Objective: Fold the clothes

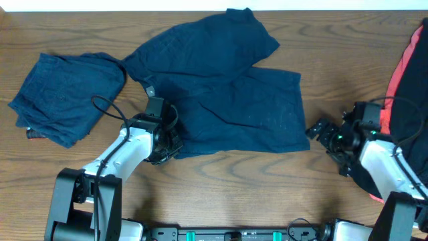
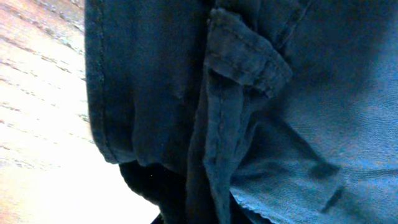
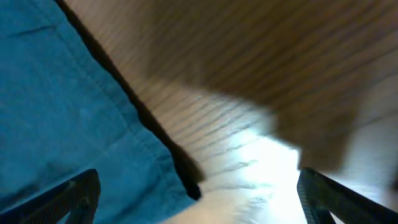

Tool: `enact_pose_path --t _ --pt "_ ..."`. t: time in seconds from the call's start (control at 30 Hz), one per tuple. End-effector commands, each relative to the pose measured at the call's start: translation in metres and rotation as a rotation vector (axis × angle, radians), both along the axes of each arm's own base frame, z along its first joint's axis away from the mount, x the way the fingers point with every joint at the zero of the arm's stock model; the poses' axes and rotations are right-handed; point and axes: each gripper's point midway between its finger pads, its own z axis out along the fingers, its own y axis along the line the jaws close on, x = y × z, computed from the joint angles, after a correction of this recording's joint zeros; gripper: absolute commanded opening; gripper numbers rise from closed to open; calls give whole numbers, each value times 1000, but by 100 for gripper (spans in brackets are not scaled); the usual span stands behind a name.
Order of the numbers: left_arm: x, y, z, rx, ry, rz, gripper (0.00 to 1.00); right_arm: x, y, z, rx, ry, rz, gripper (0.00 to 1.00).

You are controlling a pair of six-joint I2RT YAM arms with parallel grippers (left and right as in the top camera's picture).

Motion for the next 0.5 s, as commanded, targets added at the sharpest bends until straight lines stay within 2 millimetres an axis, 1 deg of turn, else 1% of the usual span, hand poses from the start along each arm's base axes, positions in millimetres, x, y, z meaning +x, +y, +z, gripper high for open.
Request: enact_pose_path --t 0.0,0.13,0.23,0.37,0.47 --pt "-16 18 -12 95 62 -6 6 -10 26 -10 107 60 -108 99" --pt "-22 19 -12 100 85 -15 6 -20 44 -20 138 99 -155 99" --pt "-25 20 -12 102 96 -15 6 -22 47 -27 115 104 -197 99" --pt "-28 21 -12 105 109 -16 6 -33 54 -33 109 144 -226 97" --pt "-29 21 -12 105 110 -20 6 -51 58 -38 102 220 -228 95"
